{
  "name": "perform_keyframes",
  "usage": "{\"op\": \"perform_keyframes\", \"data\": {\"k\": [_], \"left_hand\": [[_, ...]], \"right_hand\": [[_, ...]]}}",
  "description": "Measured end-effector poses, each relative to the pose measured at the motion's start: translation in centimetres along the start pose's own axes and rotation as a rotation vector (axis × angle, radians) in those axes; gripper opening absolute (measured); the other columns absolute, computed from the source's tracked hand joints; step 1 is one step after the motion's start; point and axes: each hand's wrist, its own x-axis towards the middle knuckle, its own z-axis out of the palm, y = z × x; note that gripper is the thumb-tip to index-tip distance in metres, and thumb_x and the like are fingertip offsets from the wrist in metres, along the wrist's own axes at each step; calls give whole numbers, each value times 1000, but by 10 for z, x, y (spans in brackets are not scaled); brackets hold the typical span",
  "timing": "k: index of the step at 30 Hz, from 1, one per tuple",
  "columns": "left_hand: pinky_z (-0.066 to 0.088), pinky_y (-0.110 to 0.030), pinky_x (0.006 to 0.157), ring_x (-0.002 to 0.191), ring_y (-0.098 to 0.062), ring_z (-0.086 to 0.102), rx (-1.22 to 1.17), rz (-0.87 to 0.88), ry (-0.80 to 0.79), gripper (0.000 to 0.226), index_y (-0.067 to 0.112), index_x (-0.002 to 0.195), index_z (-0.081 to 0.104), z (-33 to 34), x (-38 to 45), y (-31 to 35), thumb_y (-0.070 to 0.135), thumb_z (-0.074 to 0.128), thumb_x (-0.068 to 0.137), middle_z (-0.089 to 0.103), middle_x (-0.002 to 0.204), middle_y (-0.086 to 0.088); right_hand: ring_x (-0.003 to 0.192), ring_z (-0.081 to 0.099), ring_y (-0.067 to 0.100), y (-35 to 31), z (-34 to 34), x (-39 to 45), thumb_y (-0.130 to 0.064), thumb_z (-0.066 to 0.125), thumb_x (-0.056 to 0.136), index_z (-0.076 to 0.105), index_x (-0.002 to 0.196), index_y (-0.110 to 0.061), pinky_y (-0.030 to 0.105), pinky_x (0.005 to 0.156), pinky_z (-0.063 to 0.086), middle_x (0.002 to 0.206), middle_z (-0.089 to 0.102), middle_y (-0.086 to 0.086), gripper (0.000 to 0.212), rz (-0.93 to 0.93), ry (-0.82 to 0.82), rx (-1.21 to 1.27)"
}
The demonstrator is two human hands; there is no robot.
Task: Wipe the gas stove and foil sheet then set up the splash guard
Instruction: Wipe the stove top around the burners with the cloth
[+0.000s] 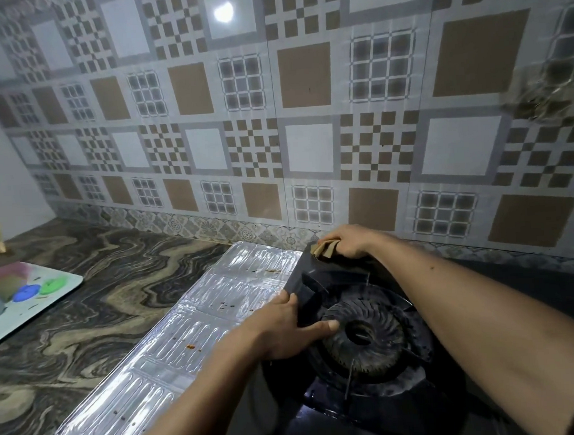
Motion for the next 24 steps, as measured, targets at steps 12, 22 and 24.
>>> {"op": "perform_keyframes", "data": {"k": [12,22,24], "left_hand": [[29,-34,114,141,-27,30,29,-84,-26,111,2,151,18,-2,3,12,80,45,75,29,153,-15],[35,-30,104,134,-27,41,49,-99,5,80,16,146,35,-8,0,36,67,49,85,41,148,-13],[36,-31,104,133,-27,42,67,-111,-1,81,18,145,35,-6,1,37,69,49,84,43,146,-13]], "right_hand": [[122,50,15,-29,13,17,-4,41,90,68,117,-34,28,105,35,135,57,-9,48,-154,-162,9],[125,50,14,-15,-9,-15,11,36,81,70,116,-14,21,104,33,133,60,-1,55,-146,-232,26],[127,49,16,-5,-15,-18,9,37,82,69,118,-16,24,108,33,135,59,-2,54,-116,-238,9]]}}
